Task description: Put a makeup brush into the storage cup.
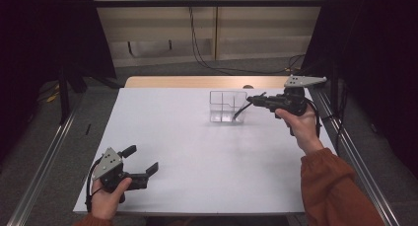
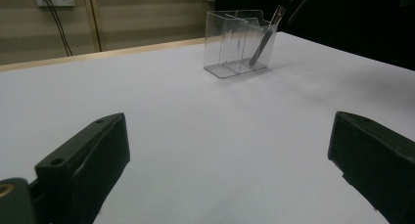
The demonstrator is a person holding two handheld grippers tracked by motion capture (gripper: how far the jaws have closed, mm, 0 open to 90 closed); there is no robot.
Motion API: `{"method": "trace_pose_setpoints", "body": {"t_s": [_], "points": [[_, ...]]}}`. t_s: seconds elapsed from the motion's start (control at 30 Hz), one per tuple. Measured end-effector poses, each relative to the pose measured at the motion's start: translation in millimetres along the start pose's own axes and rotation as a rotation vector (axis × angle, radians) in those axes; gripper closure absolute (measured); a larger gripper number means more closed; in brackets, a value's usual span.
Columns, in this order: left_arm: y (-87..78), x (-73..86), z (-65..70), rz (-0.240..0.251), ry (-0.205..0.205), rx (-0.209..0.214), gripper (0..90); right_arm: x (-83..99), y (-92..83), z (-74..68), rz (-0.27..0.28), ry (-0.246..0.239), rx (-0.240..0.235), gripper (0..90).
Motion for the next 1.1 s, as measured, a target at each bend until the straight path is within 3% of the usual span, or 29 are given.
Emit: {"method": "trace_pose_setpoints", "body": {"t_s": [0.5, 0.77, 1.1], "points": [[2.3, 2.0, -0.1, -0.02, 0.015, 0.009, 2.0, -18.2, 18.8, 16.4, -0.062, -0.041, 0.107, 86.1], [2.5, 2.4, -0.8, -0.025, 0.017, 0.01, 2.1, -25.4, 31.6, 28.9, -0.12, -0.023, 0.123, 86.1], [3.0, 2.5, -1.7, -0.028, 0.023, 0.012, 2.3, -20.6, 47.2, 37.3, -0.186, -0.013, 0.131, 86.0]]}}
Point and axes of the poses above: each handheld gripper's, and its own axes: y roughly forward along the jaws, x roughly out of its underside, z roughly to its right, the point moved 5 cm from there along y, roughly forward along the jaws, and after that the axes turned 6 degrees about y, right-handed, at the moved point
